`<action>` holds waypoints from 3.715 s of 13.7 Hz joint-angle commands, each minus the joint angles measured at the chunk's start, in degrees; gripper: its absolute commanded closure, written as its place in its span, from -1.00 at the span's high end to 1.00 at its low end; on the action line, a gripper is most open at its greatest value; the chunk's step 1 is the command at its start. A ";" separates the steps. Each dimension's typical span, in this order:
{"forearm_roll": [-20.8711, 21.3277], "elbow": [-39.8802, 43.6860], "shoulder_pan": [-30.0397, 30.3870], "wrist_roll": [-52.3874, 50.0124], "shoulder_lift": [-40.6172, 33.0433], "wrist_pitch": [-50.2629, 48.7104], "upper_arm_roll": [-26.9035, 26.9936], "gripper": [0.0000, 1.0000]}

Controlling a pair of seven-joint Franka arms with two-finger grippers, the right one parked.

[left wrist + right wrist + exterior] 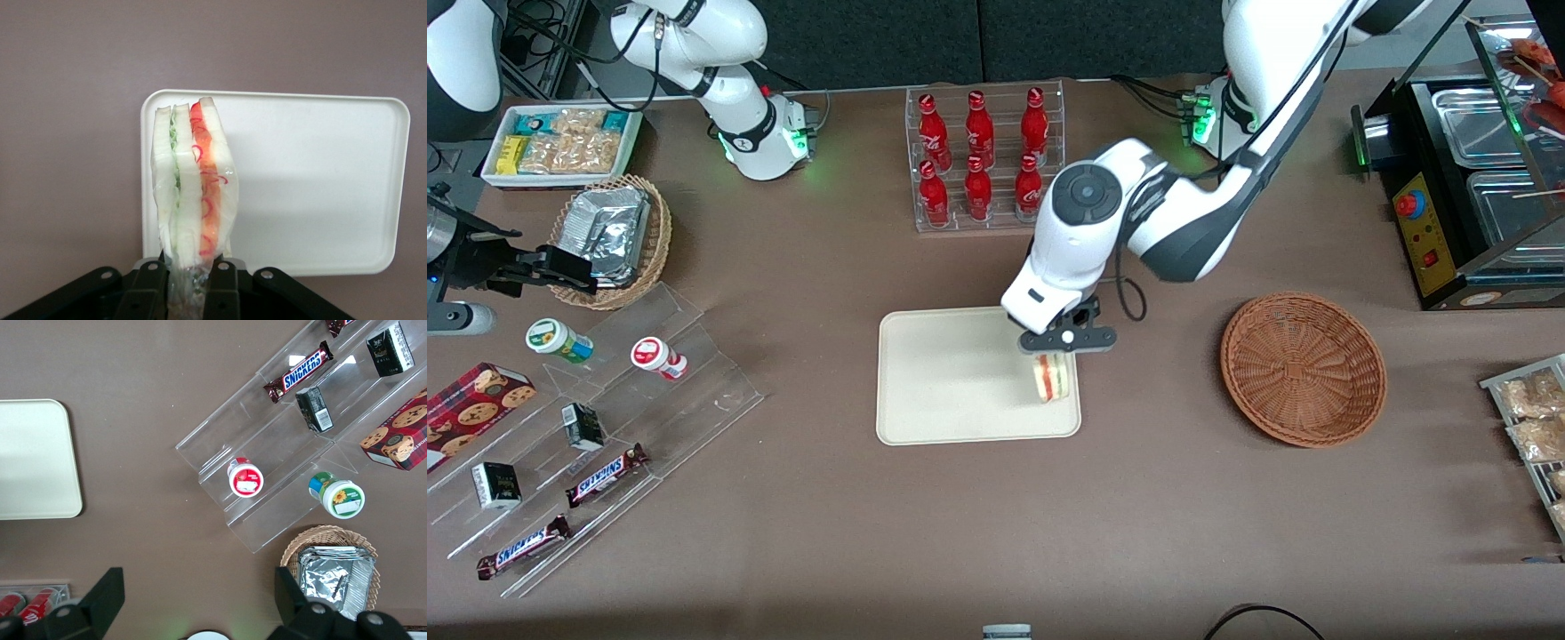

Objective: Place sandwich from basket to tray

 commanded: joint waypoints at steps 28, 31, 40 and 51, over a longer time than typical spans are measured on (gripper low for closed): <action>17.73 2.91 -5.93 -15.30 6.11 0.98 0.33 0.99; 15.99 2.91 -4.18 -17.16 1.62 -2.28 0.33 0.99; 5.00 3.79 4.87 -12.54 -11.12 -14.25 -0.02 0.99; -15.13 8.80 6.38 38.06 -28.00 -41.39 25.34 0.99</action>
